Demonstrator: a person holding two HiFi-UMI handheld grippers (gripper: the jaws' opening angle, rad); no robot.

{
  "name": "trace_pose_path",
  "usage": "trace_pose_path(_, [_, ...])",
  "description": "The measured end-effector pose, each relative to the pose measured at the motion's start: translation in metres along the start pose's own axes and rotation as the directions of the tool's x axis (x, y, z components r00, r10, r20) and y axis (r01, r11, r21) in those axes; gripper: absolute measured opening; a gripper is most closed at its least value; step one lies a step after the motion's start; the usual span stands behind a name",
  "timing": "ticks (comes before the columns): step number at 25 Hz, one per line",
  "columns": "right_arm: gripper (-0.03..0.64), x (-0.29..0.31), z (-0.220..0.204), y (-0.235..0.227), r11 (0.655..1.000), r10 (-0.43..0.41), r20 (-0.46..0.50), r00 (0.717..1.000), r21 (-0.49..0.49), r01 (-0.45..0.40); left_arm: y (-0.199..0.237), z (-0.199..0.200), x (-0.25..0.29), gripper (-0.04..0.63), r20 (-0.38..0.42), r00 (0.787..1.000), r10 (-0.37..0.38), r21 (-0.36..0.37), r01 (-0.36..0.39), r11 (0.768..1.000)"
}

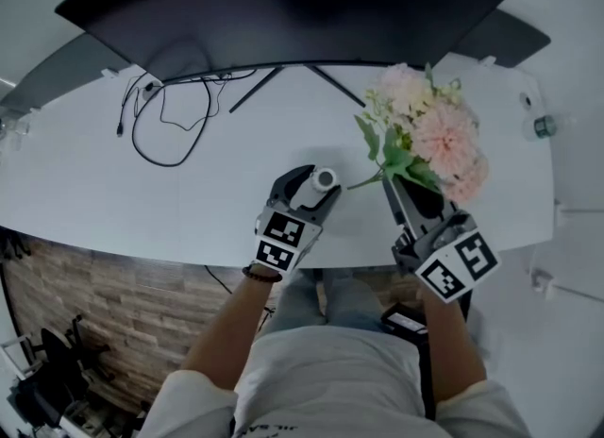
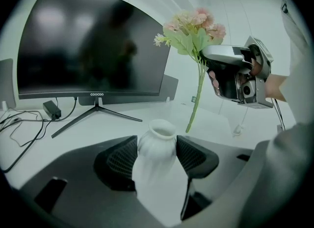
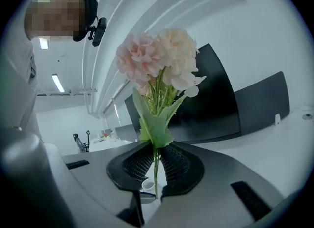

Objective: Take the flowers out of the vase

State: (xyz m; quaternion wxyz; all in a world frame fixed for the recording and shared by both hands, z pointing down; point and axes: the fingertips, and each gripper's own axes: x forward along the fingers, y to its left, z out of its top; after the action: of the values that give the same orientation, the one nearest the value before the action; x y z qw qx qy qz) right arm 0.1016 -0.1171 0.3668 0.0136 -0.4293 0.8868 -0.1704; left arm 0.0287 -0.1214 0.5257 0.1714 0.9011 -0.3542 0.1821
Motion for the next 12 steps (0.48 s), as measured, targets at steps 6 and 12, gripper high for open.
trace_pose_path(6, [0.066, -0.005, -0.001, 0.0, 1.0, 0.003, -0.023, 1.0, -0.01, -0.003, 0.001, 0.001, -0.001, 0.253, -0.02, 1.0, 0.0, 0.009, 0.0, 1.0])
trace_pose_path(12, [0.066, -0.003, -0.003, -0.003, 1.0, 0.01, -0.042, 0.999, -0.011, -0.011, 0.01, 0.005, -0.003, 0.262, -0.02, 1.0, 0.007, 0.014, -0.007, 1.0])
